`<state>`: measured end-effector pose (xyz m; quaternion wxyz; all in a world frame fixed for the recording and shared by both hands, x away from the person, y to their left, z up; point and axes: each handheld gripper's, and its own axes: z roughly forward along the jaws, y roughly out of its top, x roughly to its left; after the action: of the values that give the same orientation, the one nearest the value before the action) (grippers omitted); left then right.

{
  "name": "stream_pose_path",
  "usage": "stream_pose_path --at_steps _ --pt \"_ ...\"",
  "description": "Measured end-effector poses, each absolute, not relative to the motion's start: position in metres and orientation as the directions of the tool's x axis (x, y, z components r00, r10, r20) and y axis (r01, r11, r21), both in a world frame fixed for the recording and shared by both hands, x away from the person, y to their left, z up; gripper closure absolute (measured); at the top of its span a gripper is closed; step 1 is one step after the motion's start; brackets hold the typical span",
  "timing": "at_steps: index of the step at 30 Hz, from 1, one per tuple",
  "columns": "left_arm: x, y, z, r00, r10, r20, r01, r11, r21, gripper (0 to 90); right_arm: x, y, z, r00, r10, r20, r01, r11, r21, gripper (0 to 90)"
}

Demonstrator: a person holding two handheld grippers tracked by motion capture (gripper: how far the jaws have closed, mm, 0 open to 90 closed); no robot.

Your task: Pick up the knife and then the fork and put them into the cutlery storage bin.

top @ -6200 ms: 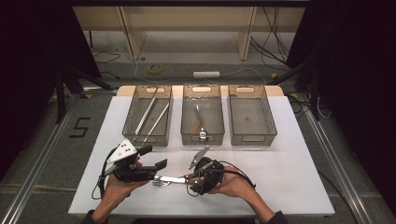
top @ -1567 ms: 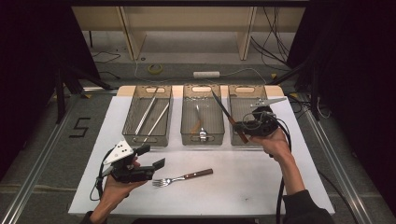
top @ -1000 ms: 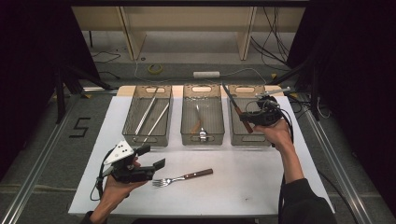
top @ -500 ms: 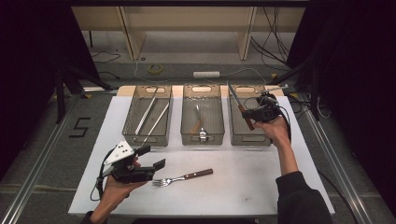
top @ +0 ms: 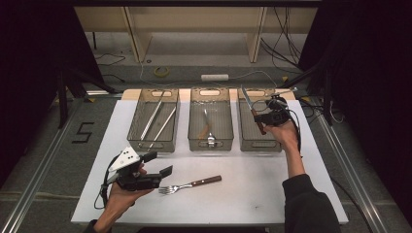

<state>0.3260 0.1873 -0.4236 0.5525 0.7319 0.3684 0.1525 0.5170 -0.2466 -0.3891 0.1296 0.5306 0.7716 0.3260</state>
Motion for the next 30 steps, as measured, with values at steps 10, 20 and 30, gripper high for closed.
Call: stream_pose_path --at_steps 10,20,30 --pt "0.326 0.187 -0.424 0.682 0.708 -0.183 0.372 -0.121 0.92 19.2 0.52 -0.246 -0.396 -0.37 0.919 0.138 0.754 0.21 0.623 76.8" --pt "0.326 0.188 -0.424 0.683 0.707 -0.183 0.373 -0.123 0.92 19.2 0.521 -0.241 -0.405 -0.341 0.932 0.124 0.774 0.203 0.6 76.7" --pt "0.326 0.188 -0.424 0.683 0.707 -0.183 0.374 -0.123 0.919 19.2 0.527 -0.24 -0.412 -0.28 0.944 0.177 0.809 0.133 0.573 67.9"
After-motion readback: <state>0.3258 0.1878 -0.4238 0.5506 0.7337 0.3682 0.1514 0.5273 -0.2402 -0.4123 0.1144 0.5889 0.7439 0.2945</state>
